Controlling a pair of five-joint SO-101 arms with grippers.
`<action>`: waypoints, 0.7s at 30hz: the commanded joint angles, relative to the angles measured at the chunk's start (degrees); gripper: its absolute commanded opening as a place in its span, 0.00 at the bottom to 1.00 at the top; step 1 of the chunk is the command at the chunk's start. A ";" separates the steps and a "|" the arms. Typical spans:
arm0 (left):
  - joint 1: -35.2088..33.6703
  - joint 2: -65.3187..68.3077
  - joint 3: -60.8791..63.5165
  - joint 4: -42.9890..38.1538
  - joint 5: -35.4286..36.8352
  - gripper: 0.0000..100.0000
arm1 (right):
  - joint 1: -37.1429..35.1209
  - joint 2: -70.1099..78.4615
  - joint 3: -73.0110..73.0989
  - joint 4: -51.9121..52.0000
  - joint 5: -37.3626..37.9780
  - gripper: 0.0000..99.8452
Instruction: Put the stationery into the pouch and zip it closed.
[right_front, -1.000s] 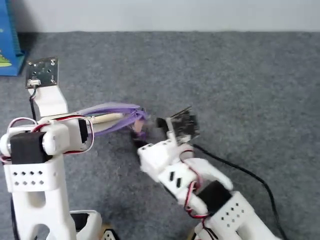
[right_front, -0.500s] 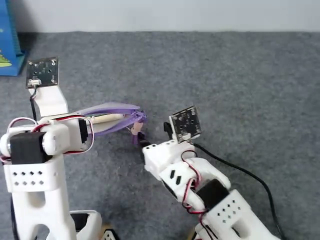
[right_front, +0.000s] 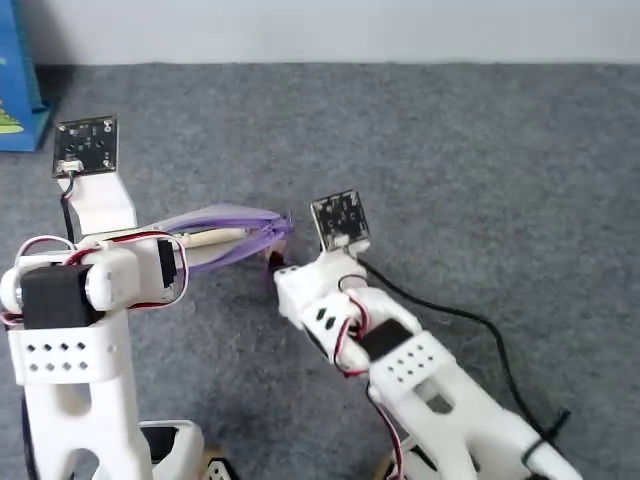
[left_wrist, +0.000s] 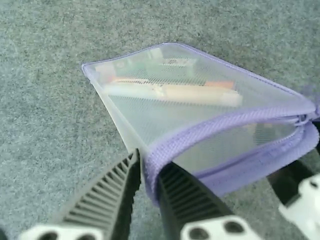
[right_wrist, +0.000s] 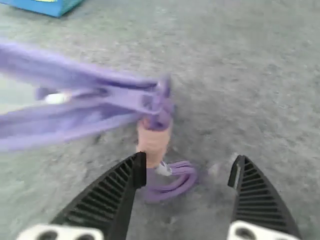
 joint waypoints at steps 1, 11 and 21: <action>-0.09 -0.26 -0.31 0.70 -0.18 0.01 | 1.54 3.47 -4.57 -3.74 -0.53 0.25; -0.09 -0.26 -0.31 0.62 -0.26 0.01 | 0.75 4.09 -4.48 -5.41 -0.26 0.10; 0.35 -0.26 -0.31 0.62 -0.26 0.01 | -1.80 -6.81 -4.48 3.82 -0.62 0.23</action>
